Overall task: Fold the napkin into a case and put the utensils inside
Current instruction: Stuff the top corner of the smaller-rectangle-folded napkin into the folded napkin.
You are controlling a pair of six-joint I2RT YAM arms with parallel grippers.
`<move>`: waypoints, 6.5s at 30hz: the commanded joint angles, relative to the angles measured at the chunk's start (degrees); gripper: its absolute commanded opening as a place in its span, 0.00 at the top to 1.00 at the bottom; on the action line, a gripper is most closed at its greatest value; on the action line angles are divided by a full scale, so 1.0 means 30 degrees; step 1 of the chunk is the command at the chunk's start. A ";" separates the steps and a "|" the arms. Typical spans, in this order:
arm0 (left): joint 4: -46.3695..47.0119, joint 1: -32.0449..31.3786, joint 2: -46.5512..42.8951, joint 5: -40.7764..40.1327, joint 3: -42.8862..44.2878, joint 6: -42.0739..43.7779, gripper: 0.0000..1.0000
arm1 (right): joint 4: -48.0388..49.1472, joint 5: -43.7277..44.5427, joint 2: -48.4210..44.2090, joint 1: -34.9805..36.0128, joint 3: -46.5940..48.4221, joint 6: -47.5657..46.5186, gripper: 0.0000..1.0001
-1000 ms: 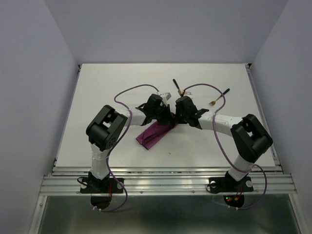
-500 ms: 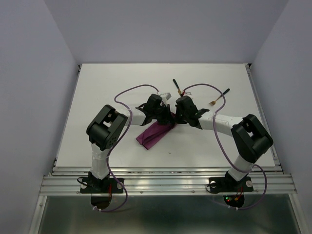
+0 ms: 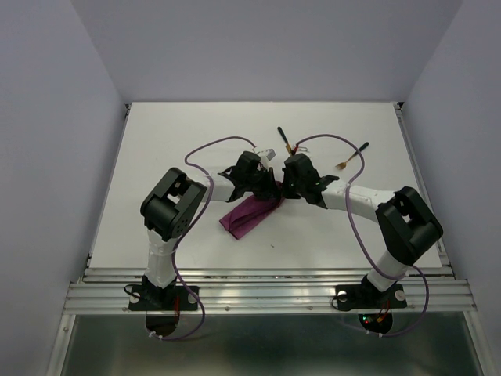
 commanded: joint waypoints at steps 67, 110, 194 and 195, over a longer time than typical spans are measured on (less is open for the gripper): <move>-0.2509 0.0472 -0.0043 -0.0835 0.2422 0.0198 1.00 | 0.1210 0.0941 0.0303 0.0032 0.0467 0.0609 0.99; -0.2186 -0.1197 0.1538 -0.1478 0.2039 -0.0710 1.00 | 0.1327 -0.0348 0.0127 0.0032 0.0819 0.0697 0.99; -0.3797 -0.0699 -0.0336 -0.0922 0.2684 -0.0008 1.00 | 0.1093 0.0530 0.1797 0.0032 0.1376 0.1108 0.99; -0.3972 -0.0670 -0.0424 -0.0980 0.2655 0.0022 1.00 | 0.1093 0.0559 0.1797 0.0032 0.1376 0.1108 0.99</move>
